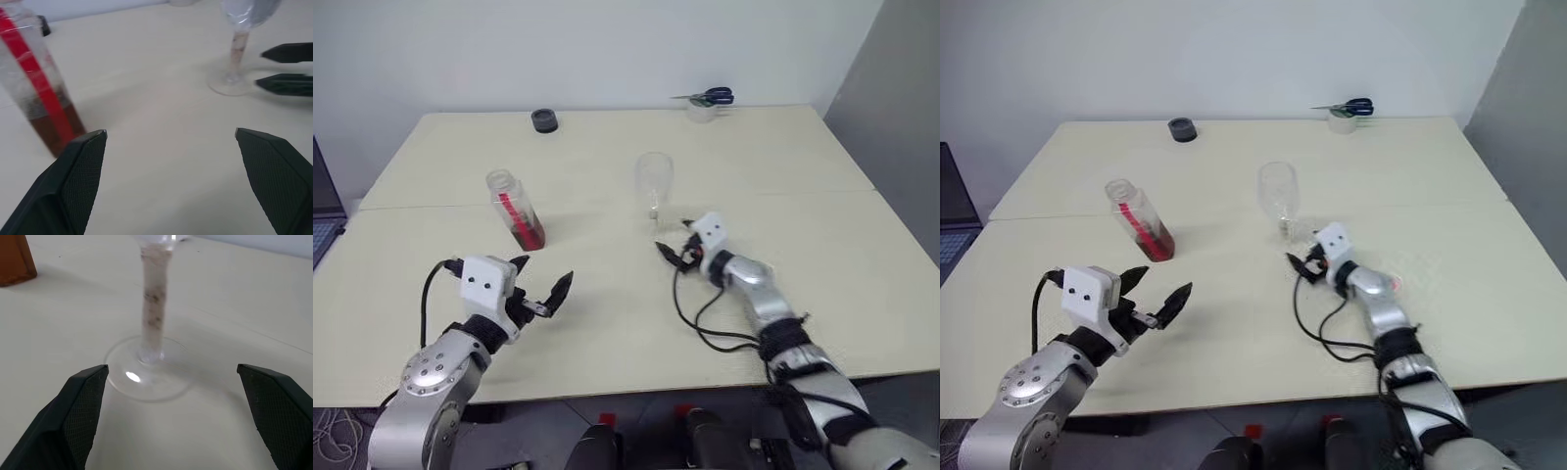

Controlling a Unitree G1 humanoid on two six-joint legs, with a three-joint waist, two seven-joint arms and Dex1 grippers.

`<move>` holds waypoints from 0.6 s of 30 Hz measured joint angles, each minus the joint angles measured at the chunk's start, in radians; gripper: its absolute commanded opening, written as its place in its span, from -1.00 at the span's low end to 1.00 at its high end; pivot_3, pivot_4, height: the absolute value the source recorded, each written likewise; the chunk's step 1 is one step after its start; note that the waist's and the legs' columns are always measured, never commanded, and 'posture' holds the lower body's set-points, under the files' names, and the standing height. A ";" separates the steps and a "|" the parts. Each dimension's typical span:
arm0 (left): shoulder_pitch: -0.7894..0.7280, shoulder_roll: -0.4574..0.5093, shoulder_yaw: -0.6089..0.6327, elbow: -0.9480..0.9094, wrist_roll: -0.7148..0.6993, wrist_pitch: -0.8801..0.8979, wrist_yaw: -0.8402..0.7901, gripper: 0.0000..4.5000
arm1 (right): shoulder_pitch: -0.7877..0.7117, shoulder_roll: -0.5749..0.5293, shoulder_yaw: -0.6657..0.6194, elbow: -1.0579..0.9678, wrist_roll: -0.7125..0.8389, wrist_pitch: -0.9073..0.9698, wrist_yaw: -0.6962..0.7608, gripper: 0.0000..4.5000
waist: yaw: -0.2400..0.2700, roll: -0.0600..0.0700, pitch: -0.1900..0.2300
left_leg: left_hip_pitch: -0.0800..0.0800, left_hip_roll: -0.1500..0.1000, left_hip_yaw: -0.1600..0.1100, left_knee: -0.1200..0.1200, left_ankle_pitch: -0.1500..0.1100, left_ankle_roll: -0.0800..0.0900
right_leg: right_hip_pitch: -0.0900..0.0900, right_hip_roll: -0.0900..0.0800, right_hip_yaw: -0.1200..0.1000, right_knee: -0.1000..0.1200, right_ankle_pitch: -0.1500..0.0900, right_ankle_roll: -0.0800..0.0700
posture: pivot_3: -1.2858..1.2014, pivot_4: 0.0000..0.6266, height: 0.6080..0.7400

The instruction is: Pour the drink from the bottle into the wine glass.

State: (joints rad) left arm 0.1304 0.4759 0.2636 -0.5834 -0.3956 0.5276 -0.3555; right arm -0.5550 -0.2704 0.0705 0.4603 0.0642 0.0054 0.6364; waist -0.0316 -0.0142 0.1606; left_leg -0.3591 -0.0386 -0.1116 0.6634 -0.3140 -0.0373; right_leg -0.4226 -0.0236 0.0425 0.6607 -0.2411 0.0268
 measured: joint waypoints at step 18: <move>-0.228 -0.133 0.001 0.339 0.223 -0.154 0.230 1.00 | 0.134 -0.473 -0.127 -1.001 0.626 0.749 0.330 0.99 | 0.019 -0.003 0.000 | 0.000 0.000 -0.002 0.002 -0.002 0.003 | 0.002 -0.001 -0.003 -0.002 0.000 0.001 | 0.03 -0.52 1.00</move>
State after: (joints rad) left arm -0.0972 0.3432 0.2641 -0.2443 -0.1729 0.3735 -0.1260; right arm -0.4206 -0.7433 -0.0561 -0.5402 0.6898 0.7541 0.9669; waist -0.0129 -0.0175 0.1604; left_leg -0.3595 -0.0389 -0.1133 0.6658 -0.3160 -0.0338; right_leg -0.4204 -0.0242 0.0398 0.6587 -0.2407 0.0277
